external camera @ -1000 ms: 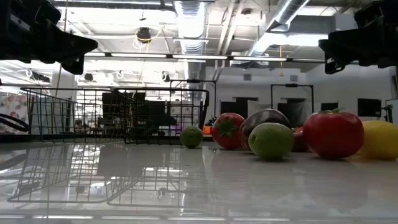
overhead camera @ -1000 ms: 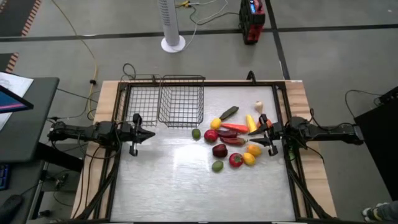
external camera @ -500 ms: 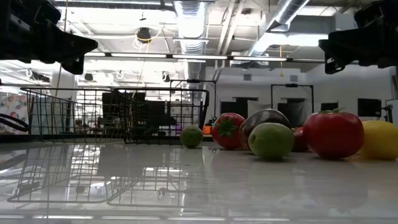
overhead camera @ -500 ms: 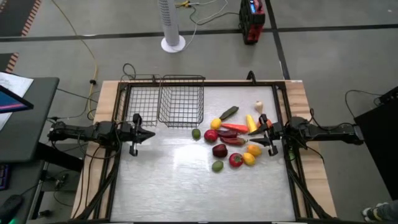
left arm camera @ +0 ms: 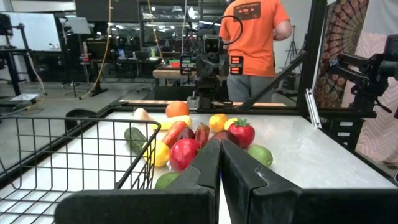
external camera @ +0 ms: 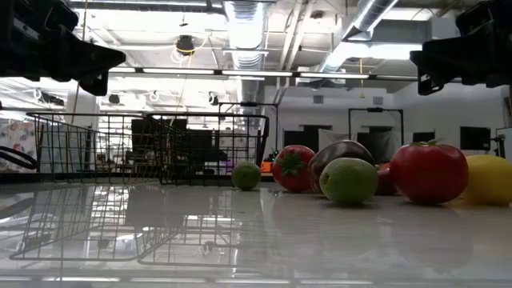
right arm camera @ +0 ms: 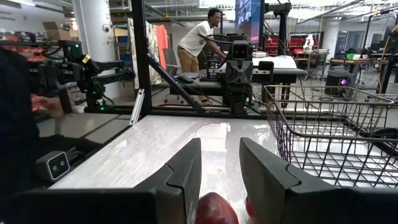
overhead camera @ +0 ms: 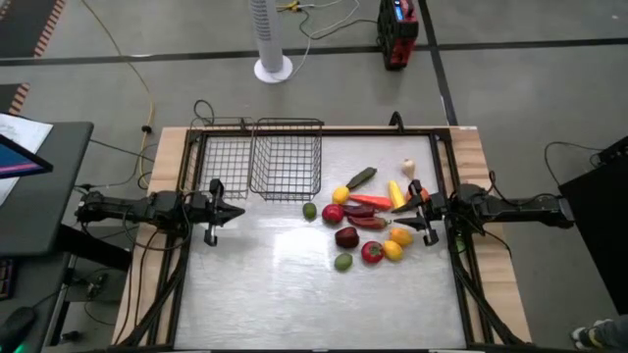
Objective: Sort produce into baskets
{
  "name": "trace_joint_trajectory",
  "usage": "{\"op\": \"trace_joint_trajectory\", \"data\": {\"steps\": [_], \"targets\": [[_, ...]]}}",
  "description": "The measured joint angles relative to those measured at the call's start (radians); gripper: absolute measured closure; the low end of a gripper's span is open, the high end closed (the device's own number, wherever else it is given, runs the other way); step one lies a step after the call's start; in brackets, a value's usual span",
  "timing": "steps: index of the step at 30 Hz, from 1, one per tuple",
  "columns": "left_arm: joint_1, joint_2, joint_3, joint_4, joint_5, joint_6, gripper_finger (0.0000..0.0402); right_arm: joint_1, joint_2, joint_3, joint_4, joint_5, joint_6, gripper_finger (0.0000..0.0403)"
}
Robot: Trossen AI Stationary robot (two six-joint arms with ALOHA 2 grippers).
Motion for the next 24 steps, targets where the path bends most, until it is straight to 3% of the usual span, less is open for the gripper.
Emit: {"op": "trace_joint_trajectory", "data": {"steps": [7, 11, 17, 24], "targets": [[0.000, 0.000, 0.000, 0.000, 0.000, -0.009, 0.0401, -0.021, 0.002, 0.009, 0.039, 0.078, 0.083, 0.0264], [0.000, 0.000, 0.000, 0.006, -0.001, -0.150, 0.0401, -0.011, 0.001, 0.011, 0.065, 0.077, 0.228, 0.0264], [0.000, 0.000, 0.000, 0.030, -0.112, -0.222, 0.0401, -0.013, 0.001, 0.014, 0.115, 0.086, 0.237, 0.0264], [0.000, 0.000, 0.000, 0.016, -0.091, -0.327, 0.0401, -0.013, 0.001, 0.016, 0.174, 0.162, 0.274, 0.0264]]}}
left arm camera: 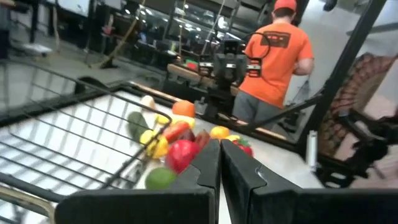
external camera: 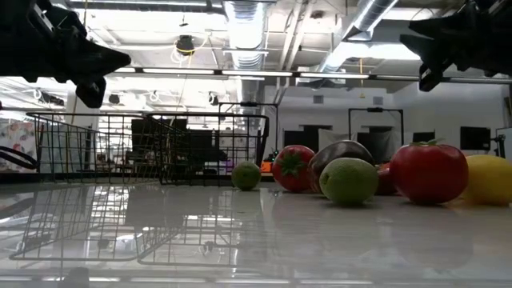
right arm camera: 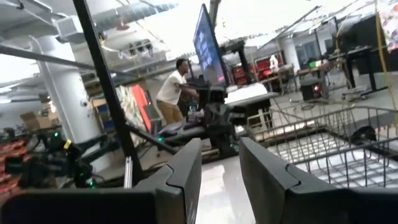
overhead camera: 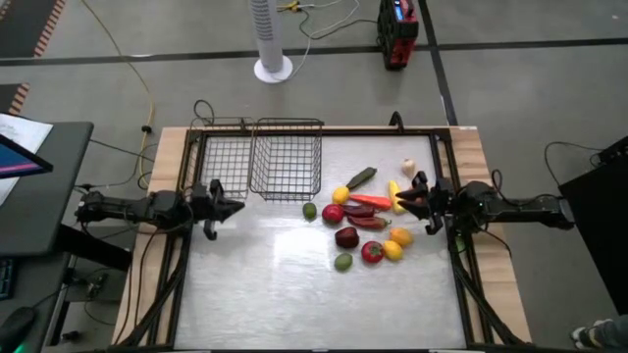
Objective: Sort produce into baskets
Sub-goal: Put the bottom lime into the right wire basket
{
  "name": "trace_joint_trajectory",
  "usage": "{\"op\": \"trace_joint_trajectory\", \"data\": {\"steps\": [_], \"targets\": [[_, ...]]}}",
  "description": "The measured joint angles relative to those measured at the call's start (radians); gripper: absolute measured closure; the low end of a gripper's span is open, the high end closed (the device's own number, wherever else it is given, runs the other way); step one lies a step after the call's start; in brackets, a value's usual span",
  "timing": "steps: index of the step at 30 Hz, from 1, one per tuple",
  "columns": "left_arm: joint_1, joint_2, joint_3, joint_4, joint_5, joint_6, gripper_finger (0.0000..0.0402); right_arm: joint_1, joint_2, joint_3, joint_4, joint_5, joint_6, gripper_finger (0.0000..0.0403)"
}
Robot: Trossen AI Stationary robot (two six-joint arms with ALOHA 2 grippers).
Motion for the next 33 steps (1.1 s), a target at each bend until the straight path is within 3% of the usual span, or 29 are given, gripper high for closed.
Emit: {"op": "trace_joint_trajectory", "data": {"steps": [11, 18, 21, 23, 26, 29, 33], "targets": [[0.000, 0.000, 0.000, 0.016, 0.021, -0.127, 0.0401, 0.000, 0.000, 0.001, -0.018, 0.022, -0.016, 0.0264], [0.000, 0.000, 0.000, 0.247, 0.097, 0.119, 0.0401, 0.000, 0.028, 0.001, -0.044, 0.009, -0.027, 0.0264], [0.000, 0.000, 0.000, 0.341, 0.049, 0.197, 0.0401, -0.001, 0.028, 0.001, -0.042, 0.018, 0.030, 0.0264], [0.000, 0.000, 0.000, 0.382, -0.037, 0.250, 0.0401, -0.010, 0.028, 0.001, -0.042, 0.017, 0.072, 0.0264], [0.000, 0.008, 0.016, 0.361, -0.144, 0.329, 0.0401, -0.013, 0.028, 0.002, -0.046, -0.054, 0.067, 0.0264], [0.000, 0.053, 0.079, 0.314, -0.149, 0.356, 0.0401, -0.004, 0.028, 0.002, -0.047, -0.086, 0.018, 0.0264], [0.000, 0.168, 0.201, 0.180, -0.153, 0.355, 0.0401, -0.008, 0.028, 0.009, -0.062, -0.027, -0.015, 0.0264]]}}
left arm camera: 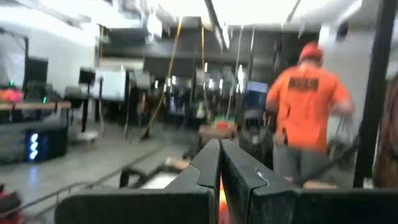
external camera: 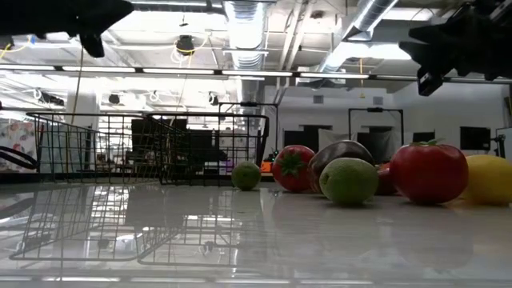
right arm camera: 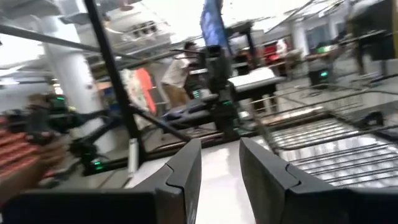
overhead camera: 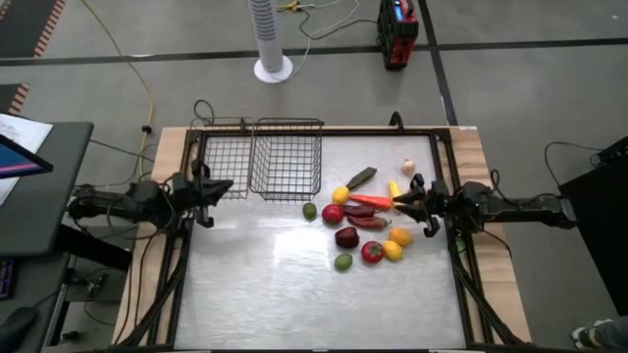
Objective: Sort produce into baskets
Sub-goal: Put the bottom lime into the right wire basket
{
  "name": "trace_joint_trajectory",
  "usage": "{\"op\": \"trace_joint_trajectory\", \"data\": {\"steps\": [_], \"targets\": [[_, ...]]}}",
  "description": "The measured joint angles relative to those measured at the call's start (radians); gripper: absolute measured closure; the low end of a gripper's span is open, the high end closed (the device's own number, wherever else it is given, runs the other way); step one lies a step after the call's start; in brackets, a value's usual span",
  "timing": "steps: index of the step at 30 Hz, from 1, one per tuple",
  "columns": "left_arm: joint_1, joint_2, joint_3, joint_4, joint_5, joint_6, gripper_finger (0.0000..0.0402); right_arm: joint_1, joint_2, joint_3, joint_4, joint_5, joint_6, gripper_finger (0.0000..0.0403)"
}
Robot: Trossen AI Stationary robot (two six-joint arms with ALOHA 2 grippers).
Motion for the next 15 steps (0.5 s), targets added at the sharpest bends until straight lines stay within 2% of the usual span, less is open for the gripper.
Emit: {"op": "trace_joint_trajectory", "data": {"steps": [5, 9, 15], "targets": [[0.000, 0.200, 0.151, -0.077, -0.035, -0.008, 0.0401, -0.005, 0.000, 0.031, -0.092, 0.088, -0.032, 0.0264], [0.000, 0.360, 0.237, -0.080, -0.033, -0.016, 0.0401, -0.013, 0.000, 0.044, -0.093, 0.096, -0.048, 0.0264], [0.000, 0.590, 0.368, -0.154, -0.015, -0.167, 0.0384, -0.040, 0.000, 0.121, -0.151, 0.097, -0.073, 0.0264]]}}
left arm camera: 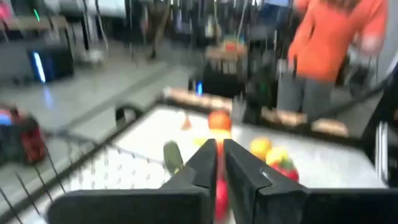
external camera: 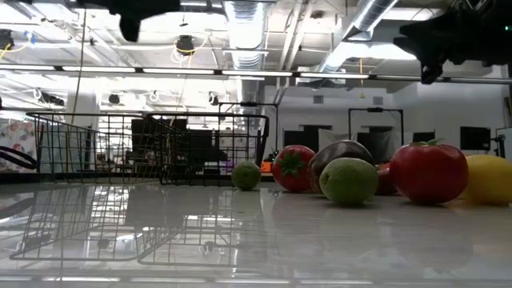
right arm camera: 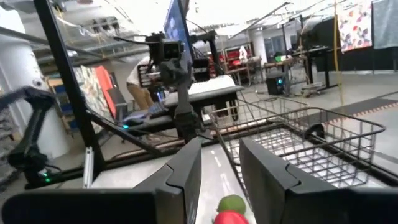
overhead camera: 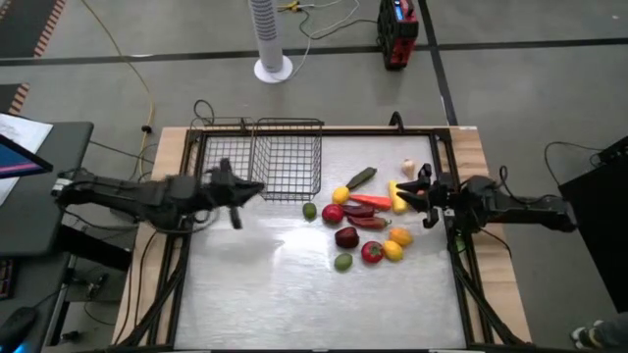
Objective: Sort produce into baskets
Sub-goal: Put the bottom lime into the right wire basket
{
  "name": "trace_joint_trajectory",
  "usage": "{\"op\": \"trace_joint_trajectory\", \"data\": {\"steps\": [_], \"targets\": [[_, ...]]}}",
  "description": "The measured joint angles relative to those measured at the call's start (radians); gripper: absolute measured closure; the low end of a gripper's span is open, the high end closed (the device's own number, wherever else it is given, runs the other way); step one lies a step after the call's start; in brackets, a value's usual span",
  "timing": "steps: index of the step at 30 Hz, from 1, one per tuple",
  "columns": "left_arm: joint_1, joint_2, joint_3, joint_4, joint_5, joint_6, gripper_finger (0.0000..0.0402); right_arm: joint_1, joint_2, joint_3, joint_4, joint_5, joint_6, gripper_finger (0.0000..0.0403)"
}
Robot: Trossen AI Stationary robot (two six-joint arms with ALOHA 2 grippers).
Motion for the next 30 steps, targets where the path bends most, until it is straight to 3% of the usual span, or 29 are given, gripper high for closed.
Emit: {"op": "trace_joint_trajectory", "data": {"steps": [4, 8, 14, 22, 30], "targets": [[-0.014, 0.155, 0.086, -0.110, 0.003, -0.026, 0.0350, -0.018, 0.000, 0.031, -0.021, 0.016, -0.003, 0.0264], [-0.028, 0.319, 0.193, -0.229, 0.034, -0.028, 0.0315, -0.047, 0.000, 0.033, 0.024, 0.128, -0.015, 0.0264], [-0.070, 0.535, 0.351, -0.336, 0.131, -0.028, 0.0280, -0.103, 0.000, 0.091, 0.060, 0.112, -0.030, 0.0264], [-0.134, 0.821, 0.444, -0.271, 0.153, -0.089, 0.0249, -0.110, 0.000, 0.174, 0.017, 0.106, -0.046, 0.0264], [-0.207, 1.011, 0.448, 0.048, 0.123, -0.124, 0.0194, -0.099, 0.008, 0.174, -0.011, 0.106, -0.034, 0.0264]]}}
